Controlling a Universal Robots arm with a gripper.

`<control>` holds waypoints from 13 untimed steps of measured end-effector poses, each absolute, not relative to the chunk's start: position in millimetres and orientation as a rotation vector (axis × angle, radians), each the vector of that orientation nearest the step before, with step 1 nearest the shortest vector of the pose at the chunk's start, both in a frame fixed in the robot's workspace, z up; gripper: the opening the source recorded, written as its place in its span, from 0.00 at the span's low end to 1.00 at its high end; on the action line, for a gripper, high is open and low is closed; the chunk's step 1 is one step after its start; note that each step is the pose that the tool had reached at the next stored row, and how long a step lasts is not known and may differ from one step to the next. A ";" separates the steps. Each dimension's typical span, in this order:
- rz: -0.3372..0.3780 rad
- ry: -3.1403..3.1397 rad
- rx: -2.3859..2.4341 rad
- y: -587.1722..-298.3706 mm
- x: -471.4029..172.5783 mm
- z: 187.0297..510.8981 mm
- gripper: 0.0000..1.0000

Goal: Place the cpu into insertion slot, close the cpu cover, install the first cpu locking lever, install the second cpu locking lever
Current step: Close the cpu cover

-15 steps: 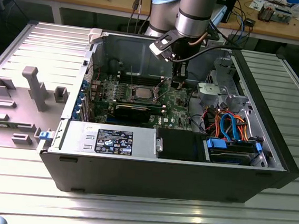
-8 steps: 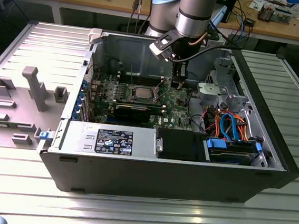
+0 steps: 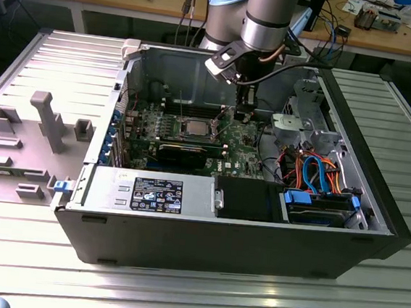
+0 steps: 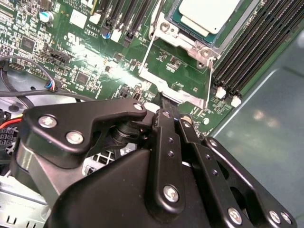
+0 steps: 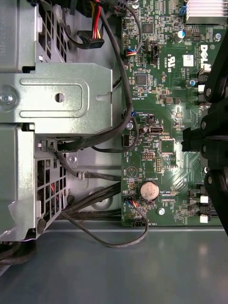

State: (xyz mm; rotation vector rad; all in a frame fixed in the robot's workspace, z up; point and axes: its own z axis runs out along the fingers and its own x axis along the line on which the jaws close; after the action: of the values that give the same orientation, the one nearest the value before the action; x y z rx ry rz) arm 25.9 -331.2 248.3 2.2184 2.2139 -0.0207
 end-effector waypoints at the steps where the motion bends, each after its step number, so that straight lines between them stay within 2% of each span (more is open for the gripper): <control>1: -0.021 2.214 2.219 -331.2 25.3 248.2 0.11; 13: -0.021 2.214 2.219 -331.3 2.2 248.3 0.11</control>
State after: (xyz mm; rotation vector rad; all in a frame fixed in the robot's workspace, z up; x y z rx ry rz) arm 2.2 -331.3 248.3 2.2187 2.2141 -0.0212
